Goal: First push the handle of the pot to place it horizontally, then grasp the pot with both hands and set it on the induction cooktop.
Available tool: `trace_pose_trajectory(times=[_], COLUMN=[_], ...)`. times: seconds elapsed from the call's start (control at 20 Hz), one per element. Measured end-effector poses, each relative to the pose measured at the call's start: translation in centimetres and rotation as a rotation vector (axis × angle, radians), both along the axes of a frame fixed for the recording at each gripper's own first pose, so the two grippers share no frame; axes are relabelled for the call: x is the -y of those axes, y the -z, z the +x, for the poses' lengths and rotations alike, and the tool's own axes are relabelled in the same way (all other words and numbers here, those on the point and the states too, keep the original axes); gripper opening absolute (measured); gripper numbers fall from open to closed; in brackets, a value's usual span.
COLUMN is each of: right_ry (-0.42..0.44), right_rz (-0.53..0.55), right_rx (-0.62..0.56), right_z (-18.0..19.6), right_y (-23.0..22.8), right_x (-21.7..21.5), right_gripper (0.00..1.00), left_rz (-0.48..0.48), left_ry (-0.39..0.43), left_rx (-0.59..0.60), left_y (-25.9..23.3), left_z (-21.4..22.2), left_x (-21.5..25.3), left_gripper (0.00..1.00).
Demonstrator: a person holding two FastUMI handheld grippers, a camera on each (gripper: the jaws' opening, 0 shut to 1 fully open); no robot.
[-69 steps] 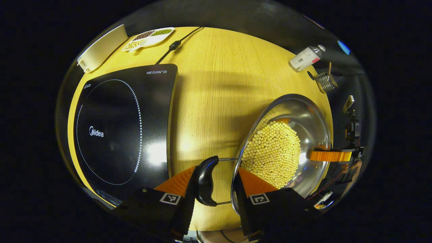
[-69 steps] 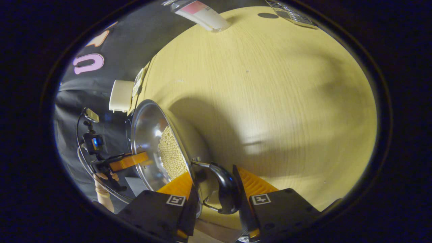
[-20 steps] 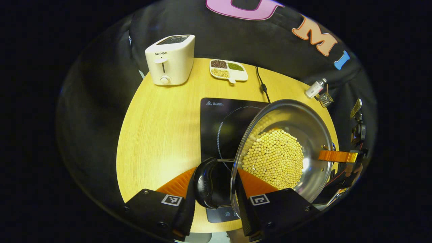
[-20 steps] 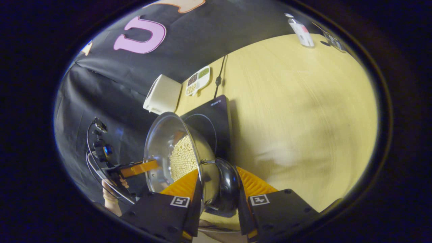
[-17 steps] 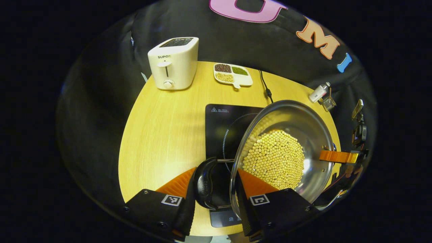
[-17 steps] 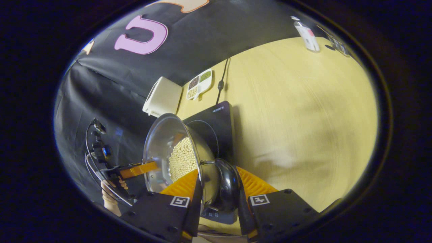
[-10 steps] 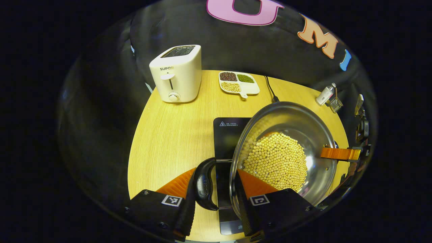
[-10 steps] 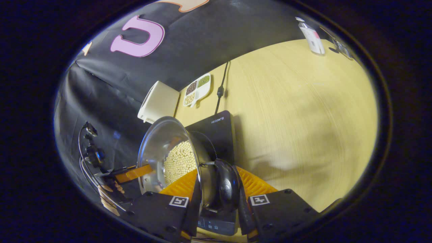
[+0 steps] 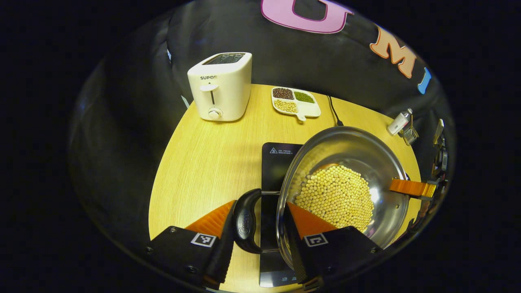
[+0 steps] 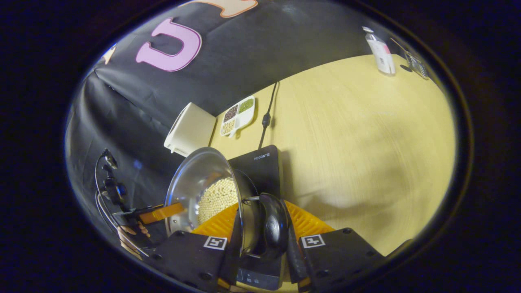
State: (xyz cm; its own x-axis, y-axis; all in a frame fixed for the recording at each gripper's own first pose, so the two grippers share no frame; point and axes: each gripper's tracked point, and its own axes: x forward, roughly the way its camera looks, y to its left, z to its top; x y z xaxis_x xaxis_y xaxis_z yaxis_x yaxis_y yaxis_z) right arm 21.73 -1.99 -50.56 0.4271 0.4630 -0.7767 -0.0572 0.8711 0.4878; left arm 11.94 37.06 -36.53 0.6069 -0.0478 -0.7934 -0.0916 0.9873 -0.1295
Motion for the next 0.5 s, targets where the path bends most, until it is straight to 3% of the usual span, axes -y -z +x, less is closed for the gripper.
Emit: trace_pose_trajectory(times=[0.05, 0.1, 0.35, 0.45, 0.5], right_ry=[0.001, -0.001, 0.007, 0.003, 0.004], right_rz=[-0.002, -0.005, -0.019, -0.053, -0.074], right_rx=[0.002, 0.005, 0.005, 0.010, 0.013], right_z=[0.0, 0.1, -0.4, -0.7, -1.1], right_y=[-0.1, 0.0, -0.2, -0.1, -0.5], right_x=[0.0, 0.0, 0.4, 0.8, 1.5], right_gripper=[0.51, 0.45, 0.45, 0.48, 0.62], left_rz=[-0.001, -0.002, -0.001, 0.013, 0.042], left_ry=[-0.001, -0.003, -0.013, -0.033, -0.056], left_rx=[0.003, 0.003, 0.005, 0.012, 0.025], left_y=[-0.1, 0.0, -0.1, -0.1, -0.1], left_z=[0.1, 0.1, 0.1, 0.0, 0.0], left_x=[-0.1, 0.0, -0.1, -0.3, -1.0], left_gripper=[0.65, 0.65, 0.66, 0.67, 0.70])
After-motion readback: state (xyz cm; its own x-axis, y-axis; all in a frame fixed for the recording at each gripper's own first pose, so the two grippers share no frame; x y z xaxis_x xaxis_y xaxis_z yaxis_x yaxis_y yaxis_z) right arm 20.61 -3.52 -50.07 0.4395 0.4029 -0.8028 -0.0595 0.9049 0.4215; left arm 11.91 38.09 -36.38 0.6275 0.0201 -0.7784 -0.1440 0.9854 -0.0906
